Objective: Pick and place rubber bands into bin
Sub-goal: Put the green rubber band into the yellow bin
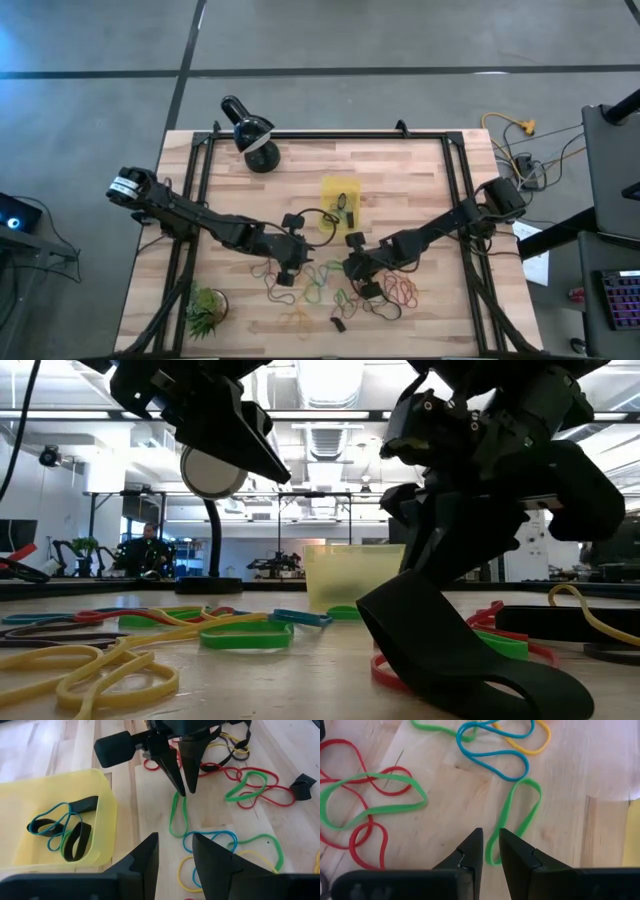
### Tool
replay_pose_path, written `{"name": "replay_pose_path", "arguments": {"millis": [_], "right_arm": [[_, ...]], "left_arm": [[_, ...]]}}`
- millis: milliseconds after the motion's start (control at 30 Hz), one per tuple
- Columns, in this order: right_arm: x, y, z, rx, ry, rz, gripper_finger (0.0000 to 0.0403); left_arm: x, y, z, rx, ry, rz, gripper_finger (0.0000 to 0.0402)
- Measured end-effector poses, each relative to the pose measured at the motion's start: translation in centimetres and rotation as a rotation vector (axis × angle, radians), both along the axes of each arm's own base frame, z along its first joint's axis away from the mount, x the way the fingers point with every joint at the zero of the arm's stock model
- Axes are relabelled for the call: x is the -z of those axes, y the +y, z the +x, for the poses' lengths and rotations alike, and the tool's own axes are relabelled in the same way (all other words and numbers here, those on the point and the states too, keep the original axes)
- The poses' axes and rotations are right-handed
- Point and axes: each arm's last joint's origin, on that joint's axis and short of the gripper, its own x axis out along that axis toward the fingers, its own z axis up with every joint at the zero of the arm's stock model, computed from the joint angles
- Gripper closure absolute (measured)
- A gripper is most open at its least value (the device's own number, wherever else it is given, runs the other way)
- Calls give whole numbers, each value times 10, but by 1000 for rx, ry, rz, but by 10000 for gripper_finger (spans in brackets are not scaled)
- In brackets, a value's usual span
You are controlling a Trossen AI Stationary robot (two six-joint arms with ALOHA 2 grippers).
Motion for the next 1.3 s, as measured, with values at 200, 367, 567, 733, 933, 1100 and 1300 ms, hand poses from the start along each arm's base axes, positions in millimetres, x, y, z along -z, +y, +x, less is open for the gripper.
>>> {"name": "replay_pose_path", "arguments": {"millis": [200,367,567,733,933,1100,1300], "right_arm": [[10,0,1,1,30,-10,346],[14,0,1,7,39,-12,346],[12,-1,0,23,34,-53,370],[12,-1,0,0,30,-78,393],[-5,-3,-2,7,-19,-89,394],[-32,-7,-9,21,-78,-144,394],[-66,-21,-19,85,-162,-282,394]], "left_arm": [[0,-1,0,2,1,-1,298],[0,-2,-1,5,1,-2,298],[0,-2,-1,6,0,-3,298],[0,-3,-1,8,1,-3,298],[0,-4,-1,10,1,-2,298],[1,-4,-2,11,4,-1,298],[2,-5,-2,14,7,0,298]]}}
